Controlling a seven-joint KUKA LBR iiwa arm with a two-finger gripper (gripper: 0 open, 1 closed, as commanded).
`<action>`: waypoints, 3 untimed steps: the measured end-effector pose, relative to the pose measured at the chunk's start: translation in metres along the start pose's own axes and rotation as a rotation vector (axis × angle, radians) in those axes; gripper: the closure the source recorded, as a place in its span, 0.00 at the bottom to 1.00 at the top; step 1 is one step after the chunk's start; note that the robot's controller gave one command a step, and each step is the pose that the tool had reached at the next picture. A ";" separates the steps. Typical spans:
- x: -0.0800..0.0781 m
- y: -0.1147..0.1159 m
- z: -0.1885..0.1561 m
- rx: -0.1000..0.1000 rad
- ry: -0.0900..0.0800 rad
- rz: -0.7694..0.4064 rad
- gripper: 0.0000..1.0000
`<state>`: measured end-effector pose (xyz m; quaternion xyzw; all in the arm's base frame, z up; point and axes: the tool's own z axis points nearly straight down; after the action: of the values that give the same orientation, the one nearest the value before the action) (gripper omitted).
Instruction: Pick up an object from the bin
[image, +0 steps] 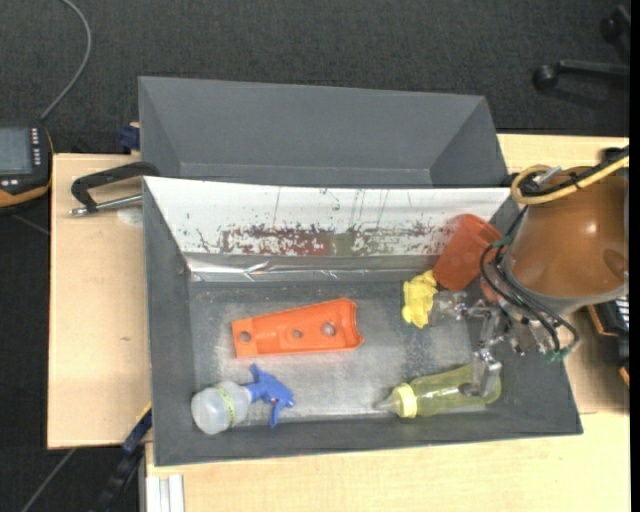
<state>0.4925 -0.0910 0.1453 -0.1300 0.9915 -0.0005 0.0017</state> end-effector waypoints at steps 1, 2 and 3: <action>0.000 0.002 0.011 -0.003 0.000 -0.171 0.00; -0.002 0.002 0.069 0.001 -0.001 -0.365 0.00; -0.004 0.022 0.075 -0.004 -0.002 -0.311 1.00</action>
Offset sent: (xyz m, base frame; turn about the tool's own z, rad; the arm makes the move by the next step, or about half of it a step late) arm 0.0001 0.0015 -0.0753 -0.3690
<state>0.4913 -0.0688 0.0705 -0.2820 0.9594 0.0015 0.0023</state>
